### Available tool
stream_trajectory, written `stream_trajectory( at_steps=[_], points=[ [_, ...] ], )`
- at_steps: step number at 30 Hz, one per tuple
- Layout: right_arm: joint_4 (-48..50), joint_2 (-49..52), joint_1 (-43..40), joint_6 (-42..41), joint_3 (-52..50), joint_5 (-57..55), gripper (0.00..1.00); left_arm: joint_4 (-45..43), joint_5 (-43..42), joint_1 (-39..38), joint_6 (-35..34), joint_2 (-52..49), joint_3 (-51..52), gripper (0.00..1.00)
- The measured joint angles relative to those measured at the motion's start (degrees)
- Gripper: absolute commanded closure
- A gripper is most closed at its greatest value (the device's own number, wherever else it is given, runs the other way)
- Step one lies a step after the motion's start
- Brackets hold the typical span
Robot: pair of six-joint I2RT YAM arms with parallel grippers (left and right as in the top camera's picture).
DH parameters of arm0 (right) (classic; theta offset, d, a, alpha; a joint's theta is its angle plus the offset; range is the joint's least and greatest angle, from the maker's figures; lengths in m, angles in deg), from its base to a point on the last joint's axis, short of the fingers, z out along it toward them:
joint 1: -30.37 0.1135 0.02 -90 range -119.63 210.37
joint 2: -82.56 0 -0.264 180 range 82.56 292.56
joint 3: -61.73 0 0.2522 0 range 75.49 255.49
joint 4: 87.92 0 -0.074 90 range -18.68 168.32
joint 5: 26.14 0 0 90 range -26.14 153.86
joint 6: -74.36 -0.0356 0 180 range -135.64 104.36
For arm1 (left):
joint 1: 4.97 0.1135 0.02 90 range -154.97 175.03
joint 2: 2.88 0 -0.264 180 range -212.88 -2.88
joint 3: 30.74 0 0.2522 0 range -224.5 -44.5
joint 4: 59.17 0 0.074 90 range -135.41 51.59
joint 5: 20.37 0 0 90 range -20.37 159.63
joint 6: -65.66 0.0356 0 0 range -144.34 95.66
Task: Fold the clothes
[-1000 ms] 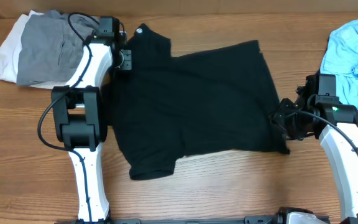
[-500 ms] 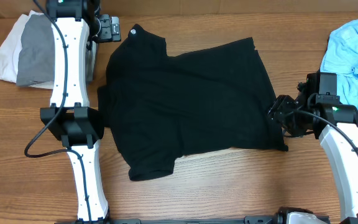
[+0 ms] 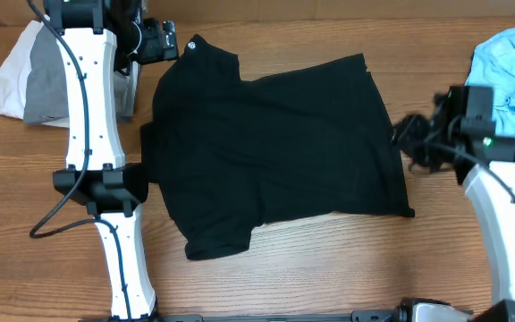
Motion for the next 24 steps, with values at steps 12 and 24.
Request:
stream_trajectory(
  at_steps=[12, 24],
  points=[
    [-9.33, 30.14, 3.13, 5.38, 44.96, 1.73, 0.69, -0.02, 0.57, -13.73, -1.66, 23.69, 29.44, 0.02],
    [-1.14, 53.94, 7.82, 6.93, 52.35, -1.31, 0.96, -5.44, 7.65, -25.94, -11.45, 30.01, 63.10, 0.79]
  ],
)
